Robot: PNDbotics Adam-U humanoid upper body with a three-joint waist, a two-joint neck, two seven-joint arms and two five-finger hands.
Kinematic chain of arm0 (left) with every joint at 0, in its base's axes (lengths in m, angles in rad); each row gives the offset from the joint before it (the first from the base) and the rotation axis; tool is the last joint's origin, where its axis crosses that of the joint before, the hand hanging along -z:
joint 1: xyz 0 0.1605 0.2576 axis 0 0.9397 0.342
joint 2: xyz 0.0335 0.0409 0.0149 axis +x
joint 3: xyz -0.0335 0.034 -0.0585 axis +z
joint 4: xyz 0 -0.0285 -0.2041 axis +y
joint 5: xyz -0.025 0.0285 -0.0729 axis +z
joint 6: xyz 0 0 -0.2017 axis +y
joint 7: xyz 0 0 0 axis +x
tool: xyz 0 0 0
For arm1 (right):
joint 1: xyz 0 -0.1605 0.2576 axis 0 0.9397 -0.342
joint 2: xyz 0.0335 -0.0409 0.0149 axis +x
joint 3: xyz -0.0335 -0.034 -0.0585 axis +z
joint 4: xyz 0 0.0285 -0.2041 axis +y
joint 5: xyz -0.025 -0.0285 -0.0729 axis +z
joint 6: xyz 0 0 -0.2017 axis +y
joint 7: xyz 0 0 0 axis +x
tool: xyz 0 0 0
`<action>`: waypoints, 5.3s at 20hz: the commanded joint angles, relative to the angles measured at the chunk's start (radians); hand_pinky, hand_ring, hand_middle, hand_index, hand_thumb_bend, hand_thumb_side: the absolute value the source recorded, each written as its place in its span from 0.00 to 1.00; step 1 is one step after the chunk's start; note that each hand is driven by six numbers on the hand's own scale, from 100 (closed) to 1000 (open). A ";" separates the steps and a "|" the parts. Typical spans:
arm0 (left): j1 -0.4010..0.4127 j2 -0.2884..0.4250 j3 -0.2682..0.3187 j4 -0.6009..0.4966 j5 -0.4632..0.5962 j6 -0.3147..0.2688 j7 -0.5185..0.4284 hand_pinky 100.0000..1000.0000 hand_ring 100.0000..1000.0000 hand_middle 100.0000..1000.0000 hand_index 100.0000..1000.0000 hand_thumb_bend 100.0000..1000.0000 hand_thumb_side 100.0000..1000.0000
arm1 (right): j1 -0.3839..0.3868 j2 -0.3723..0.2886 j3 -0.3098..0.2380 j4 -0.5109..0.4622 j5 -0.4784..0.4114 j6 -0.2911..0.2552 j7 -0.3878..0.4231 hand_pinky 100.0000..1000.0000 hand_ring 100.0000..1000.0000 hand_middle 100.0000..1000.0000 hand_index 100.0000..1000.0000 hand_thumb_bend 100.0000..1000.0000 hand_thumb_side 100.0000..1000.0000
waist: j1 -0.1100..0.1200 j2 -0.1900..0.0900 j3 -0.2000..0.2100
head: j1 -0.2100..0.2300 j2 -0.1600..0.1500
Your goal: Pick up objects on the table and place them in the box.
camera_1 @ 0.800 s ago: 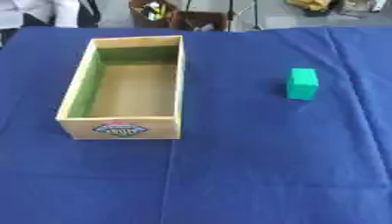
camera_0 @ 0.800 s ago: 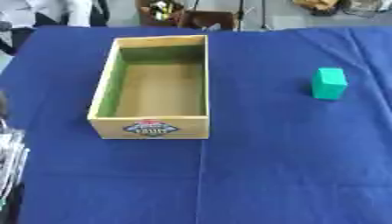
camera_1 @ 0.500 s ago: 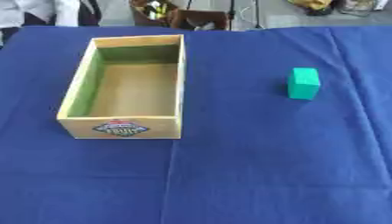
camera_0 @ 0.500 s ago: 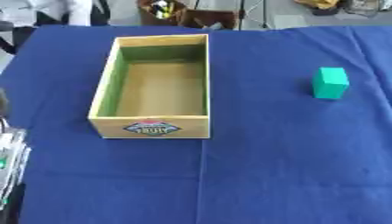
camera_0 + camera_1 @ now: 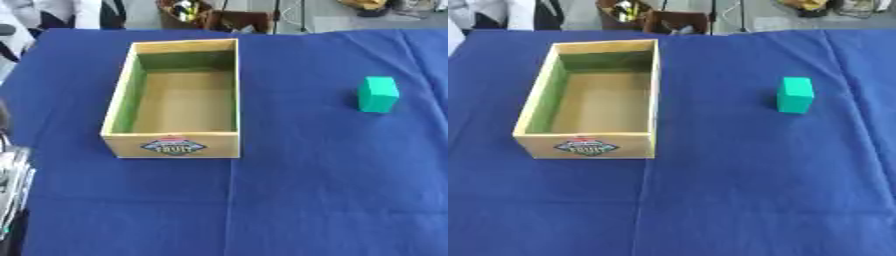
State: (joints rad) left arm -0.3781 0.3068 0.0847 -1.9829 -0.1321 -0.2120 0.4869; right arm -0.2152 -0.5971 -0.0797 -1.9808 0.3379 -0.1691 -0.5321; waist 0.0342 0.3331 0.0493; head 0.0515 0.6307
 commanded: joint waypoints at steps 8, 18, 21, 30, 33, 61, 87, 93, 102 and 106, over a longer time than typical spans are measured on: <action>-0.009 0.014 0.001 -0.017 0.007 0.003 -0.007 0.52 0.67 0.83 0.87 0.00 1.00 | -0.067 -0.262 -0.006 -0.019 0.071 0.187 0.259 0.86 0.87 0.80 0.86 0.00 1.00 | -0.002 -0.026 0.003 | -0.049 0.020; -0.006 0.018 -0.003 -0.017 0.009 0.004 -0.013 0.52 0.67 0.83 0.87 0.00 1.00 | -0.141 -0.426 0.004 -0.019 0.171 0.210 0.620 0.87 0.91 0.86 0.92 0.12 1.00 | 0.000 -0.030 0.004 | -0.057 0.055; -0.006 0.018 -0.006 -0.017 0.011 0.005 -0.015 0.52 0.67 0.83 0.87 0.00 1.00 | -0.167 -0.466 0.018 -0.019 0.196 0.227 0.729 0.88 0.93 0.87 0.95 0.16 1.00 | -0.001 -0.029 0.006 | -0.058 0.048; -0.011 0.018 -0.014 -0.017 0.018 0.006 -0.026 0.52 0.67 0.83 0.87 0.00 1.00 | -0.301 -0.489 0.097 0.109 0.251 0.227 0.910 0.88 0.94 0.89 0.97 0.26 1.00 | -0.002 -0.026 0.020 | -0.078 0.021; -0.012 0.017 -0.016 -0.017 0.021 0.007 -0.029 0.52 0.67 0.83 0.87 0.00 1.00 | -0.361 -0.479 0.128 0.193 0.272 0.216 0.945 0.88 0.94 0.89 0.97 0.26 1.00 | -0.004 -0.024 0.023 | -0.083 0.013; -0.021 0.008 -0.028 -0.017 0.033 0.010 -0.047 0.51 0.67 0.84 0.87 0.00 1.00 | -0.613 -0.283 0.291 0.642 0.397 0.121 1.134 0.89 0.94 0.85 0.97 0.50 0.64 | -0.005 -0.005 0.050 | -0.119 -0.024; -0.038 0.000 -0.033 -0.017 0.037 0.013 -0.056 0.51 0.67 0.84 0.87 0.00 1.00 | -0.656 -0.228 0.319 0.735 0.398 0.050 1.230 0.90 0.94 0.87 0.96 0.20 0.41 | -0.015 0.036 0.082 | -0.146 -0.052; -0.038 0.000 -0.032 -0.017 0.037 0.014 -0.056 0.51 0.67 0.84 0.87 0.00 1.00 | -0.661 -0.220 0.318 0.760 0.421 0.051 1.220 0.89 0.92 0.79 0.93 0.12 0.38 | -0.016 0.043 0.091 | -0.152 -0.056; -0.038 -0.001 -0.032 -0.017 0.037 0.016 -0.057 0.51 0.67 0.84 0.87 0.00 1.00 | -0.669 -0.211 0.308 0.776 0.434 0.069 1.142 0.83 0.83 0.60 0.79 0.00 0.29 | -0.014 0.048 0.091 | -0.160 -0.056; -0.037 -0.002 -0.031 -0.017 0.038 0.017 -0.056 0.51 0.67 0.84 0.87 0.00 1.00 | -0.668 -0.214 0.308 0.761 0.412 0.076 1.108 0.81 0.79 0.53 0.70 0.00 0.25 | -0.016 0.047 0.087 | -0.160 -0.053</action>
State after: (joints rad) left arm -0.4045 0.2974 0.0534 -1.9829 -0.0977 -0.1959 0.4306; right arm -0.8683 -0.7883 0.2389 -1.2044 0.7587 -0.0959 0.5892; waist 0.0193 0.4003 0.1367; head -0.1072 0.5862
